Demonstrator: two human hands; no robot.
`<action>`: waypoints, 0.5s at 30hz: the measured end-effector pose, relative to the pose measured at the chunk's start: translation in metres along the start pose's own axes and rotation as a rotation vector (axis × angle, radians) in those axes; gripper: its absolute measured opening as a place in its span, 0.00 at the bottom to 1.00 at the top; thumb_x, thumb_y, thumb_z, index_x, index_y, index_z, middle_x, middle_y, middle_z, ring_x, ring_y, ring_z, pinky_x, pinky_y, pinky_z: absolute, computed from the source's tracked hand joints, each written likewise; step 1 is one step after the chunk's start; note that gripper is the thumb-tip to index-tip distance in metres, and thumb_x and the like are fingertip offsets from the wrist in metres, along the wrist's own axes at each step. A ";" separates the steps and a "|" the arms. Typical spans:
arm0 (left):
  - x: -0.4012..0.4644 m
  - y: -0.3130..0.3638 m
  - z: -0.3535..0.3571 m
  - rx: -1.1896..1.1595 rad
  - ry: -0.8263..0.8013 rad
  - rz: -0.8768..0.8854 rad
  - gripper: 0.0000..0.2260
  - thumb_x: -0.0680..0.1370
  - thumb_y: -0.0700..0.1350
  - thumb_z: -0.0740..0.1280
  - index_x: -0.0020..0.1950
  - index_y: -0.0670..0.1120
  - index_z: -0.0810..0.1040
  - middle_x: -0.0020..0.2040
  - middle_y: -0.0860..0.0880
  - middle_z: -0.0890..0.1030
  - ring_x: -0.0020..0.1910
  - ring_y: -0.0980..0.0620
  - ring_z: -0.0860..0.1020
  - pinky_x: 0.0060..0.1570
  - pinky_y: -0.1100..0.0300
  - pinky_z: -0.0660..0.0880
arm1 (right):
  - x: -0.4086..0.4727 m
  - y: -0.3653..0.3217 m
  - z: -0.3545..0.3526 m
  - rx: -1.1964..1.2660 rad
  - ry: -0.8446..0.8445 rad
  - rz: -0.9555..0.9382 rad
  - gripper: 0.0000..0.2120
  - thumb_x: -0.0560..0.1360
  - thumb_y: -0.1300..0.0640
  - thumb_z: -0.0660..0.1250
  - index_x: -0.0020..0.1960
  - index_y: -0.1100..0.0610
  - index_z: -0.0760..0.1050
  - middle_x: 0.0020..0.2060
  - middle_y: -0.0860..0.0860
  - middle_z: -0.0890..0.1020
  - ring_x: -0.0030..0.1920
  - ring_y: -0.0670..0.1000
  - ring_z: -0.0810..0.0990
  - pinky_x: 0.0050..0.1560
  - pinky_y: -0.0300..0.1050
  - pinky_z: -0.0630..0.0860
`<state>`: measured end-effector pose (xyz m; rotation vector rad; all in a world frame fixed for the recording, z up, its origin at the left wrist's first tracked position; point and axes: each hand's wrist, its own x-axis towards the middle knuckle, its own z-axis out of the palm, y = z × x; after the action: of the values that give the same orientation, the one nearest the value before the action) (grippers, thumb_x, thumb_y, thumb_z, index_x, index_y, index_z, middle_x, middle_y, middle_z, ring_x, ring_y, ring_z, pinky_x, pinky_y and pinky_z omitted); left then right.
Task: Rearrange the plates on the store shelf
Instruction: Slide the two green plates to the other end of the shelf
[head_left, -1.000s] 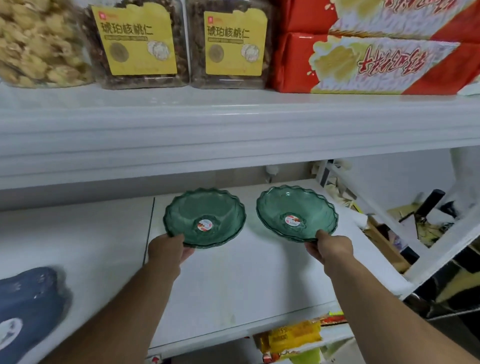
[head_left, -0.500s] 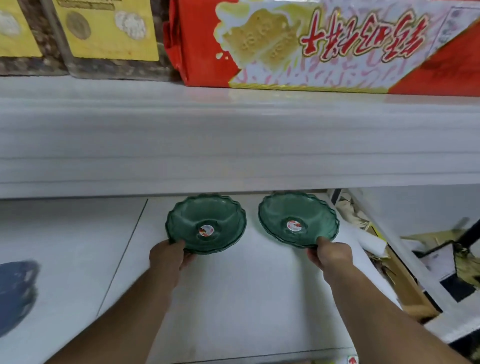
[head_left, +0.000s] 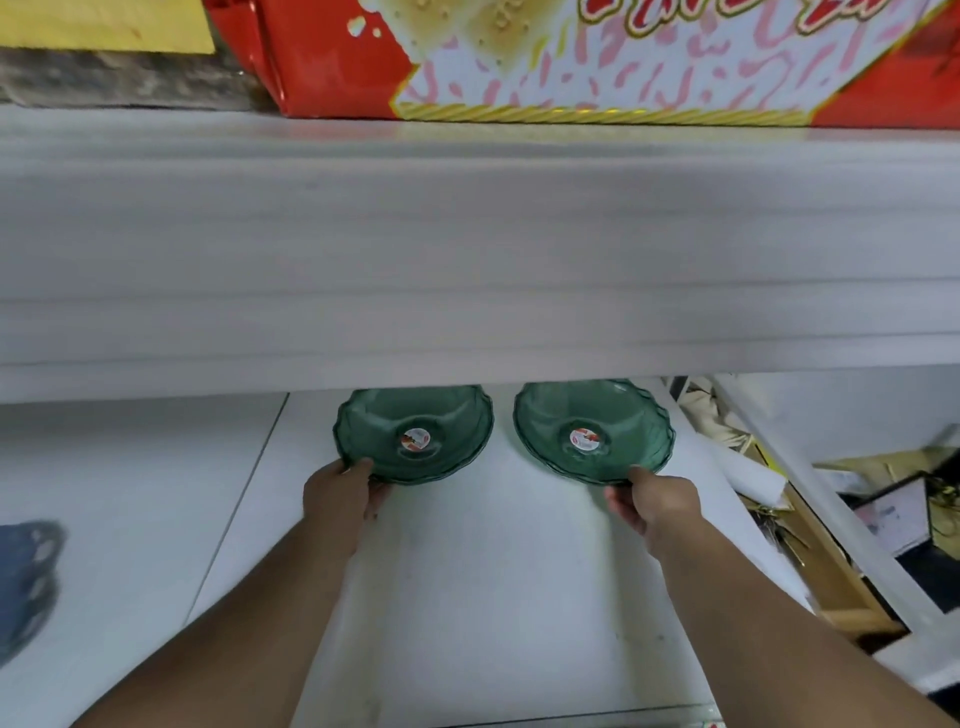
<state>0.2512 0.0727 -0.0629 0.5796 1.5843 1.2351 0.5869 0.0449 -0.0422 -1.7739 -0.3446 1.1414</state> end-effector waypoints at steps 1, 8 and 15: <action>0.000 0.000 0.001 -0.009 -0.005 0.002 0.06 0.79 0.41 0.66 0.52 0.41 0.80 0.38 0.43 0.86 0.43 0.42 0.85 0.53 0.44 0.78 | -0.006 -0.002 0.000 0.017 -0.003 0.009 0.10 0.79 0.58 0.66 0.46 0.65 0.76 0.33 0.60 0.83 0.27 0.54 0.81 0.41 0.49 0.83; -0.007 0.011 -0.015 0.199 -0.046 -0.010 0.25 0.77 0.52 0.66 0.69 0.39 0.72 0.67 0.38 0.75 0.60 0.41 0.78 0.63 0.48 0.74 | -0.035 0.015 0.004 -0.263 0.090 -0.082 0.16 0.76 0.49 0.66 0.41 0.63 0.74 0.36 0.58 0.78 0.35 0.58 0.77 0.43 0.52 0.77; -0.035 0.017 -0.069 1.138 -0.269 0.349 0.30 0.80 0.54 0.61 0.79 0.46 0.58 0.79 0.44 0.60 0.76 0.44 0.62 0.73 0.50 0.62 | -0.120 0.046 0.045 -0.829 -0.102 -0.413 0.27 0.78 0.46 0.61 0.73 0.58 0.68 0.64 0.56 0.79 0.65 0.60 0.76 0.59 0.47 0.71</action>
<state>0.1986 0.0200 -0.0350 1.7054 1.8956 0.3229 0.4765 -0.0315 -0.0197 -2.1822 -1.3288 0.8312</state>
